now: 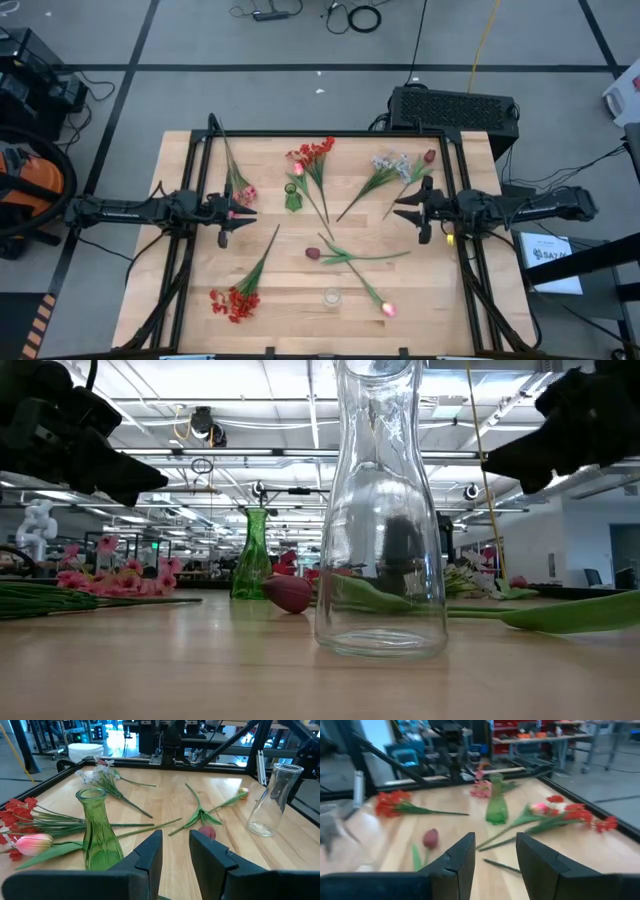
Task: Sort flowers into vase by color
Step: Put the bottom red tulip into the transparent vase
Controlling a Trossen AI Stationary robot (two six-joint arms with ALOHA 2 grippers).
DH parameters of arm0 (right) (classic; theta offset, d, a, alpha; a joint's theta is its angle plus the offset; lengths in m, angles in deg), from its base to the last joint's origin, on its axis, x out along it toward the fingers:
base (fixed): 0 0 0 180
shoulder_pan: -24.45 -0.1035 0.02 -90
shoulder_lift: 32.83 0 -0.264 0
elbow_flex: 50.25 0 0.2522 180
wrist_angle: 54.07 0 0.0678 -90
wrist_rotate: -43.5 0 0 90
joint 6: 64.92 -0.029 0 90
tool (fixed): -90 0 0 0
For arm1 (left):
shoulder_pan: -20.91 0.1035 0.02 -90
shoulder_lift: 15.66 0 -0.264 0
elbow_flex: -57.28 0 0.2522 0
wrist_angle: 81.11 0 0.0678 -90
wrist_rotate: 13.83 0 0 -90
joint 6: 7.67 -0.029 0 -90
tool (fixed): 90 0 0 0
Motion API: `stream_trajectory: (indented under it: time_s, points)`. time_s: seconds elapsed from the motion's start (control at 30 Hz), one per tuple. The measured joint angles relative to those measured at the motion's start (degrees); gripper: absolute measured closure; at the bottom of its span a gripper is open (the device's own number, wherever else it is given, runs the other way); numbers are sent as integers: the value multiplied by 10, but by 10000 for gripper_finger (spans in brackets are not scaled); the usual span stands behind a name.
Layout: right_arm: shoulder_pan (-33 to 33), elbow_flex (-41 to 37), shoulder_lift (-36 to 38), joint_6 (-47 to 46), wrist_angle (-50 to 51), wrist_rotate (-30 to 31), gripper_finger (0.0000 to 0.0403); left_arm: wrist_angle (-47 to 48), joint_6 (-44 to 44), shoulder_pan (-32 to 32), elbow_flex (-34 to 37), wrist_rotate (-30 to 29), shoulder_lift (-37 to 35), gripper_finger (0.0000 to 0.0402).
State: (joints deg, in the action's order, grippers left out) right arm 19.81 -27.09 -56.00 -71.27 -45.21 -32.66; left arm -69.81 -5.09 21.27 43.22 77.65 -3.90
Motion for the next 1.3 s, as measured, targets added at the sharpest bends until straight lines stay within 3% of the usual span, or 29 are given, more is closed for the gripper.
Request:
stream_trajectory:
  time_s: [0.23,0.5,0.97,1.3]
  points:
    - [-11,132,-189,6,19,68,268,0,0,0,0,0,0,297]
    - [-11,304,-400,-8,128,67,268,0,0,0,0,0,0,297]
    - [-11,605,-694,15,380,-57,268,0,0,0,0,0,0,297]
    - [-10,652,-826,46,412,-126,268,0,0,0,0,0,0,297]
